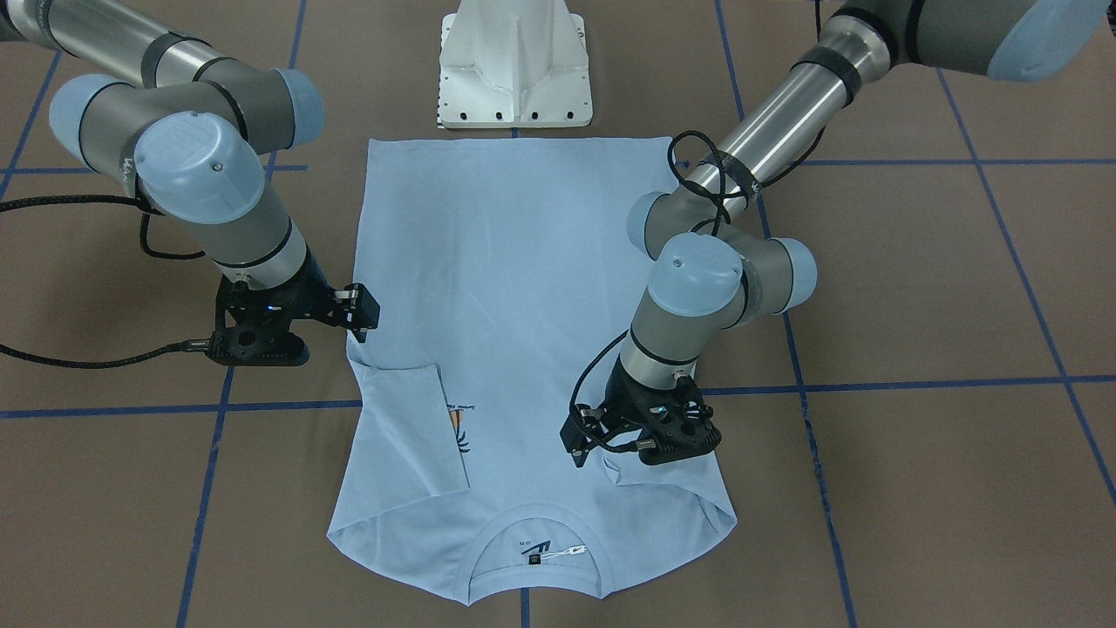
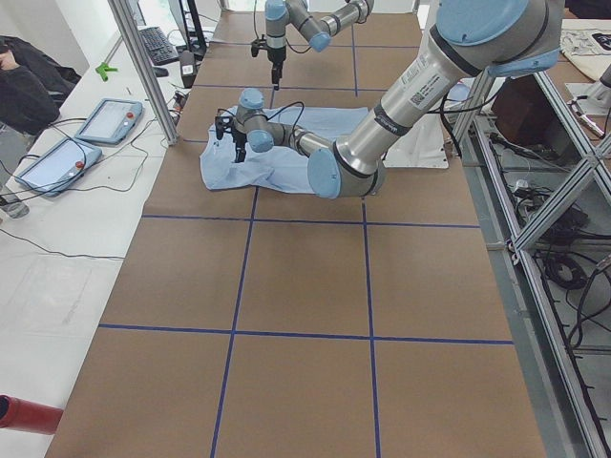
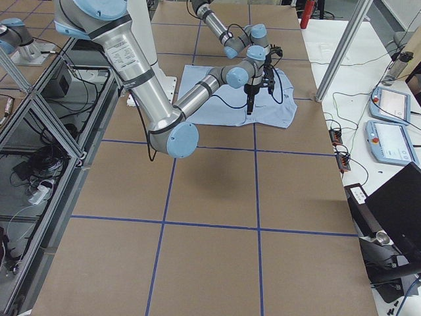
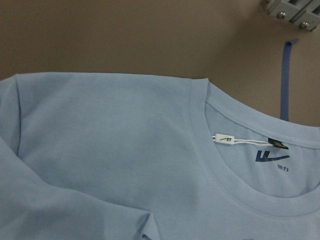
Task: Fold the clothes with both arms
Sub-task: 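Grasp the sleeve nearest the left gripper and fold it onto the chest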
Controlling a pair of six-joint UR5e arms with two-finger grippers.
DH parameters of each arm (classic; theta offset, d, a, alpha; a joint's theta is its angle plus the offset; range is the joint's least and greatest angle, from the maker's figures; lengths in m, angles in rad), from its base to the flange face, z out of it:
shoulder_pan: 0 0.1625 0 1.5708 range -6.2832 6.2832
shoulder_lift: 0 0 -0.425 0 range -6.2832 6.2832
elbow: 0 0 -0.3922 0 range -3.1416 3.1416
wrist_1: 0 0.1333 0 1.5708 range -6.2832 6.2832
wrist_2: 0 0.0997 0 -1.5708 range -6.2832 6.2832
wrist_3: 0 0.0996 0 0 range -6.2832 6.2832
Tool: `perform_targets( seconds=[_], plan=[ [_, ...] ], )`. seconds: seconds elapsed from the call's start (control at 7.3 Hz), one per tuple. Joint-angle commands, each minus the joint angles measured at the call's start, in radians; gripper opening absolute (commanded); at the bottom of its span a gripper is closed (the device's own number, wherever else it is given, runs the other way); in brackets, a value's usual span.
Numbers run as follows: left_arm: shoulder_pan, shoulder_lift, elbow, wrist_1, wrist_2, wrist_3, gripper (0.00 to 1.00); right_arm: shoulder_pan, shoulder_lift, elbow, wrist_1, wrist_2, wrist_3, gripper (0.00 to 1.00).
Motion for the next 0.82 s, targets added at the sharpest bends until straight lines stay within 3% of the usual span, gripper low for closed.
perform_targets(
  seconds=[0.0, 0.14, 0.41, 0.69],
  plan=[
    [-0.012, 0.105, -0.163, 0.101, -0.050, 0.051, 1.00, -0.003, -0.001, 0.009, 0.000, 0.000, 0.005, 1.00],
    [-0.015, 0.166, -0.293, 0.220, -0.050, 0.144, 1.00, -0.004, -0.010, 0.029, 0.002, 0.002, 0.030, 1.00],
    [-0.021, 0.370, -0.555, 0.274, -0.050, 0.209, 1.00, -0.053, -0.126, 0.110, 0.171, -0.003, 0.162, 1.00],
    [-0.020, 0.554, -0.785, 0.335, -0.055, 0.268, 1.00, -0.213, -0.270, 0.274, 0.192, -0.147, 0.286, 1.00]
  ],
)
